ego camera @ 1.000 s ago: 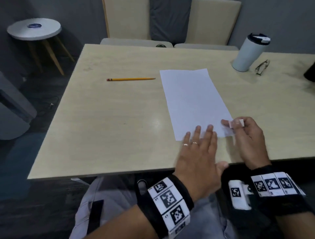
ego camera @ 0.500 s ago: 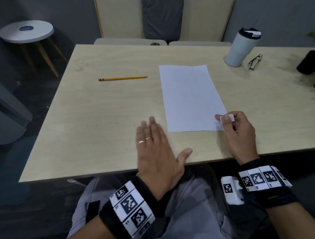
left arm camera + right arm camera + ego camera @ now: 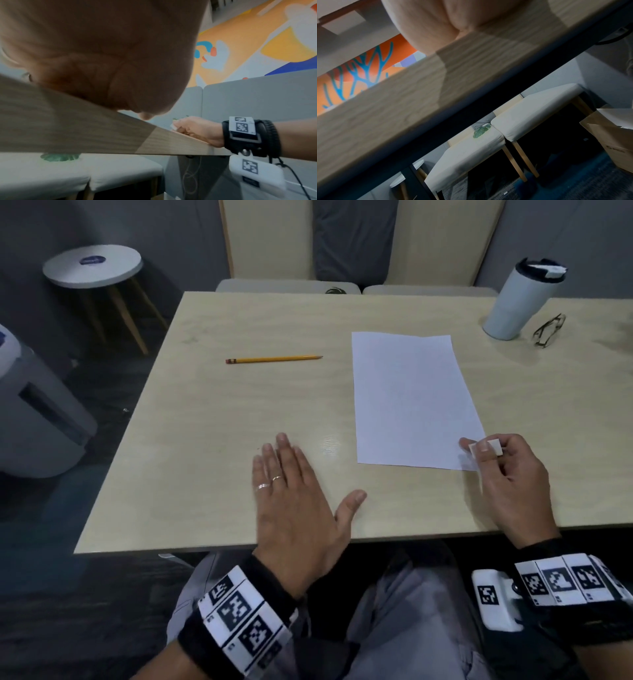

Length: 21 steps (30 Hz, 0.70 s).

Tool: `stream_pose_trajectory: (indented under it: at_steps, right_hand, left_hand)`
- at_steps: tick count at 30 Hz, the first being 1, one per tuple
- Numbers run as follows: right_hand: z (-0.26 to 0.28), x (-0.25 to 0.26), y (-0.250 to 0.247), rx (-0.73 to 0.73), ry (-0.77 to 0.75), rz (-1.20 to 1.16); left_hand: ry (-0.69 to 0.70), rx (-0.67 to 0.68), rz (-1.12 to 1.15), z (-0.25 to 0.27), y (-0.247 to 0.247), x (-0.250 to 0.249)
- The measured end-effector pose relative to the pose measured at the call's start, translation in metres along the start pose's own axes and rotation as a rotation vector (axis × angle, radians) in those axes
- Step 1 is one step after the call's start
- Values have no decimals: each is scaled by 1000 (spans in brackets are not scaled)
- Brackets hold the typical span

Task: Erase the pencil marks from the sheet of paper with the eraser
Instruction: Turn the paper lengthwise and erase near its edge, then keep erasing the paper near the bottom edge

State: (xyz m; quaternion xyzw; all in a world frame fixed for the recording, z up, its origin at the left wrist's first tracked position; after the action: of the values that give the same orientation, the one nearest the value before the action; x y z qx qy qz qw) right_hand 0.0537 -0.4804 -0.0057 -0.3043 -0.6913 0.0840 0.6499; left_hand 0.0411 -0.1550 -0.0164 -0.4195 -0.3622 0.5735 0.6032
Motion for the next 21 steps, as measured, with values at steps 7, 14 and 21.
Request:
stream_pose_trajectory:
  at_steps: [7,14,21]
  right_hand:
    - [6,6,3,16,-14,75]
    - [8,4,3,12,8,117]
    - [9,-3,3,17,7,130]
  left_hand:
    - [534,-81,-90,17,13,-36]
    - [-51,-29,-13,-16,-17,58]
    - [333,-39,-88,1,5,22]
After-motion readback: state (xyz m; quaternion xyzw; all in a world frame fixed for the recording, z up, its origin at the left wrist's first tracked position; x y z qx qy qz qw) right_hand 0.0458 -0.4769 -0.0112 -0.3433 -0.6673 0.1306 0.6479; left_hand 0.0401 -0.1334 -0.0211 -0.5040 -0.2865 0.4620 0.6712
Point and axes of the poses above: each hand's wrist, its own z-axis away from the middle knuckle, its own y-axis out of the palm, x = y × z, the point moved 9 cm from there along -z, towards the middle knuckle, and after that the axes turned 10 degrees about x, right-handed, at the moved point
